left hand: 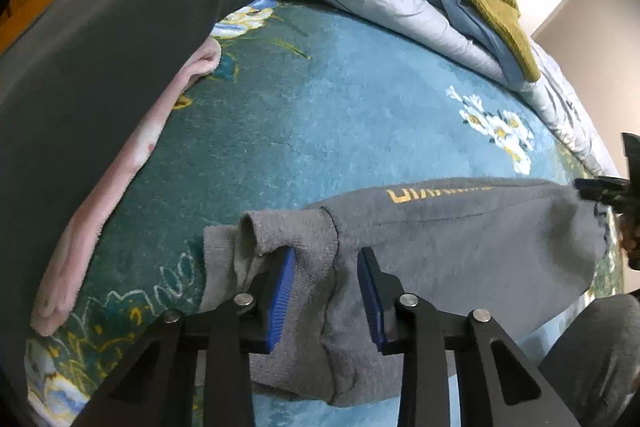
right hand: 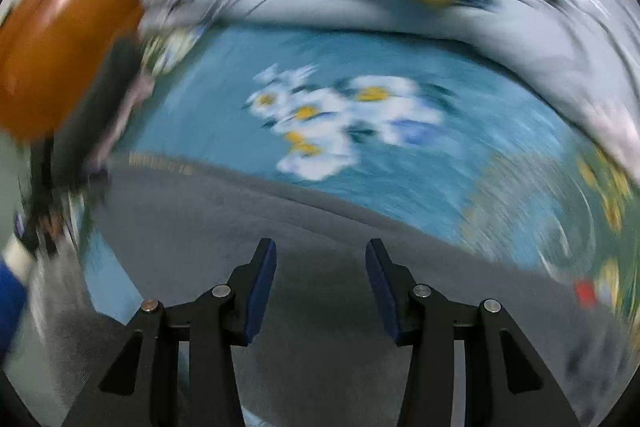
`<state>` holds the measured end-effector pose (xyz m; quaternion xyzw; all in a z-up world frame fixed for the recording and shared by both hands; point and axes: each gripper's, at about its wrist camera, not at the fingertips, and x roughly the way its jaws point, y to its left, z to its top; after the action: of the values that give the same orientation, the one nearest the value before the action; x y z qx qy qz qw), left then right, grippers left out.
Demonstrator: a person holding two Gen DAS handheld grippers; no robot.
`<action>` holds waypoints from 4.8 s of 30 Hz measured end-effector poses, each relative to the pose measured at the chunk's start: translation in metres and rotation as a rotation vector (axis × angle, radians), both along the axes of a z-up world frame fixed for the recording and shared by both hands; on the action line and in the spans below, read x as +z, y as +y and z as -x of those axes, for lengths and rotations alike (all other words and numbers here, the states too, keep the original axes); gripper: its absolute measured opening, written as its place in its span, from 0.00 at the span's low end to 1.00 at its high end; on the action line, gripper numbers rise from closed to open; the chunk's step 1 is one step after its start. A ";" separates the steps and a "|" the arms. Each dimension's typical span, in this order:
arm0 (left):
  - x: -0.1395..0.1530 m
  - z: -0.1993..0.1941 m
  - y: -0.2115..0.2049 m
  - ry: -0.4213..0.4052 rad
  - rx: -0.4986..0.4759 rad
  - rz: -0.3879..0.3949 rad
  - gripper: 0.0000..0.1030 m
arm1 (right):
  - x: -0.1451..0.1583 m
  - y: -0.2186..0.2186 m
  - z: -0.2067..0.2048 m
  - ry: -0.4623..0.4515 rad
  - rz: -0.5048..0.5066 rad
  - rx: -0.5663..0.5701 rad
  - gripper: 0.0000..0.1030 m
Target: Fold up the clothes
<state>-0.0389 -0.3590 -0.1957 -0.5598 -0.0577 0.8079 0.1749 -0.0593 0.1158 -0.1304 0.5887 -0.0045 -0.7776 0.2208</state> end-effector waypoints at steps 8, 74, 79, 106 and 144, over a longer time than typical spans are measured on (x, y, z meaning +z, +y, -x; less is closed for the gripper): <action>-0.005 0.008 -0.012 -0.004 0.053 -0.091 0.34 | -0.034 -0.092 0.013 -0.031 -0.089 0.349 0.46; 0.048 -0.035 -0.032 0.147 0.028 -0.276 0.07 | -0.004 -0.100 -0.015 0.036 -0.073 0.334 0.00; 0.069 -0.033 -0.053 0.180 0.096 -0.330 0.07 | 0.005 -0.095 -0.015 0.060 -0.068 0.332 0.00; -0.005 -0.037 -0.068 -0.062 0.472 -0.265 0.39 | 0.029 0.037 -0.051 0.116 0.042 -0.102 0.01; -0.037 -0.076 -0.064 0.029 0.821 -0.300 0.10 | -0.016 0.186 -0.151 -0.020 0.214 -0.730 0.58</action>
<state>0.0368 -0.4231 -0.2330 -0.4472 -0.3900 0.8009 -0.0806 0.0919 0.3020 -0.1467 0.5293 -0.2972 -0.7946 -0.0107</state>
